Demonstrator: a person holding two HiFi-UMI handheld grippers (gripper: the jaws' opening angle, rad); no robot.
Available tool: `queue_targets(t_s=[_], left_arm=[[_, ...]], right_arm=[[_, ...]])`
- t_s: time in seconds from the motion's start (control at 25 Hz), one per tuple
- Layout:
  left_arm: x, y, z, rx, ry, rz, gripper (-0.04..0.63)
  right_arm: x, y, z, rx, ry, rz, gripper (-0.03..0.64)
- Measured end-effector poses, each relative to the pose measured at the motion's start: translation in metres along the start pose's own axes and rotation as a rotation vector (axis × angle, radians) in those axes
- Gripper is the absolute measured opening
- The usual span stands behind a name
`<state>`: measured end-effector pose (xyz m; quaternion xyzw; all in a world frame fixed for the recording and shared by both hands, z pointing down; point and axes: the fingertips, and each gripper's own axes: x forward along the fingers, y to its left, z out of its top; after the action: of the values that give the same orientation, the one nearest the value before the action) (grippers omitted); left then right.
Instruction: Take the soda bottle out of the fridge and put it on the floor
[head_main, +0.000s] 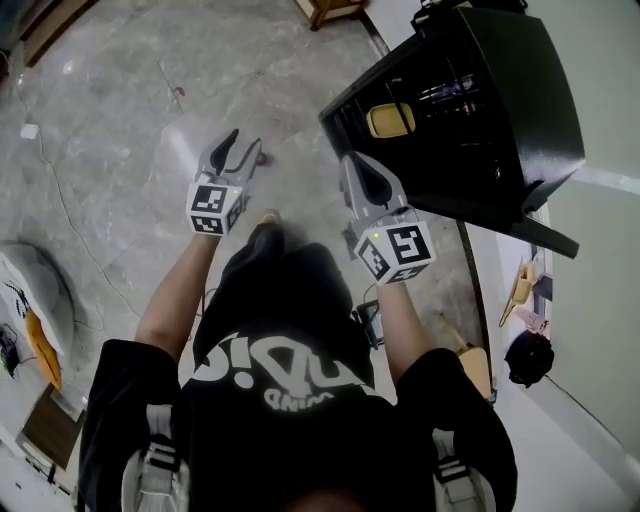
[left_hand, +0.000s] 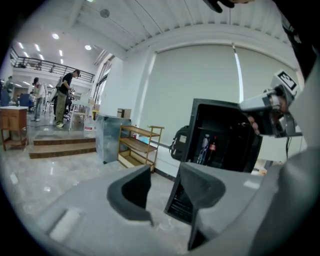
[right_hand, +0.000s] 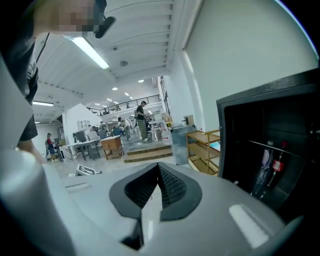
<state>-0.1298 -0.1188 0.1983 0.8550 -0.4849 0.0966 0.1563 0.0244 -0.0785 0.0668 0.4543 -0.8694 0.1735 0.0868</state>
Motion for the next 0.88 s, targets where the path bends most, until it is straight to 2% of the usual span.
queue_targets(t_s=[0.28,0.36,0.44,0.6,0.88], left_arm=[[-0.014,-0.032,0.038,0.015,-0.024,-0.053,0.089],[-0.016,-0.044,0.048,0.024,-0.030,-0.048,0.067],[-0.019,-0.053,0.061,0.027,-0.042,-0.024,0.004],[-0.021,-0.071,0.089,0.012,-0.051,-0.015,0.002],[-0.021,-0.110,0.130,0.006,-0.082,-0.102,0.002]], right_arm=[[-0.053,-0.019,0.007,0.014,-0.006,-0.071,0.000],[-0.067,-0.027,0.009,0.009,-0.013,-0.079,0.000],[-0.081,-0.036,0.013,0.007,-0.022,-0.085,0.000],[-0.103,-0.050,0.022,-0.009,-0.050,-0.095,0.000],[-0.138,-0.069,0.029,0.000,-0.104,-0.131,0.000]])
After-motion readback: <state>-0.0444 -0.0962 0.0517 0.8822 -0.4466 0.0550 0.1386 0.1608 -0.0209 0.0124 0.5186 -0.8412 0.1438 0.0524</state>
